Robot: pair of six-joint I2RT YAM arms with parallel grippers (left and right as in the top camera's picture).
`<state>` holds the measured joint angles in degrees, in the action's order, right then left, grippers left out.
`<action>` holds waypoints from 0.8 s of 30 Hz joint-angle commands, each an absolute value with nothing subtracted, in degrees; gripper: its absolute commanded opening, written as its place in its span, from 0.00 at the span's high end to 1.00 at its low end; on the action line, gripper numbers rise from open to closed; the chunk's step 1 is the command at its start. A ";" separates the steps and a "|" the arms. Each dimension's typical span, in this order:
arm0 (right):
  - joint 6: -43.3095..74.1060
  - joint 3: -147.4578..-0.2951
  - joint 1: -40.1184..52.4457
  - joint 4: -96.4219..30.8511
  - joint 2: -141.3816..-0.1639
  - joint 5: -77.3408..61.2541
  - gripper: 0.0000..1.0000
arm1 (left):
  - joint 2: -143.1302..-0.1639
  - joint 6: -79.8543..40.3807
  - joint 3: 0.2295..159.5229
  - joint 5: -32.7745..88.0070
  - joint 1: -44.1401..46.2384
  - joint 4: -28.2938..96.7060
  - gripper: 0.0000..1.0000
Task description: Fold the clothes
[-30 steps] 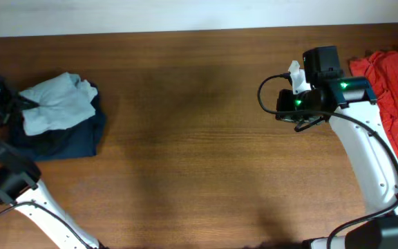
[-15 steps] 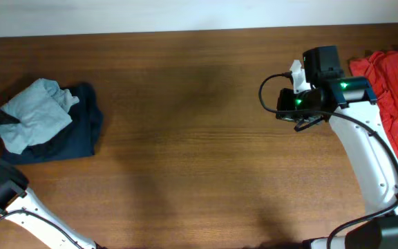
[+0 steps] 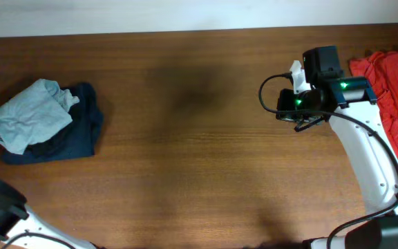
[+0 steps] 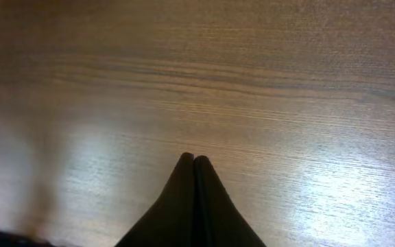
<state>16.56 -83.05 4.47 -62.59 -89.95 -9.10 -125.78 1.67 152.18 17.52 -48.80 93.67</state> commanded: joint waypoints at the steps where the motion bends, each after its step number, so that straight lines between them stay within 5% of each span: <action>1: 16.97 -83.22 4.43 -62.48 -89.93 -8.40 0.96 | -127.59 2.26 151.35 17.04 -43.11 91.44 1.00; 9: 16.95 -83.22 4.43 -64.31 -89.93 -11.86 0.95 | -136.92 -4.51 143.20 -2.20 -29.95 88.18 0.99; 17: 16.23 -83.79 4.34 -63.44 -89.93 -11.57 0.96 | -138.43 -1.69 140.31 7.57 -28.58 85.76 0.98; 24: 6.92 -102.94 3.25 -68.18 -87.64 -11.60 0.96 | -121.75 9.43 154.91 12.53 -19.94 94.21 0.88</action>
<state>11.40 -95.79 3.70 -67.40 -90.24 -10.92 -135.31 2.90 148.66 10.02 -24.53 91.81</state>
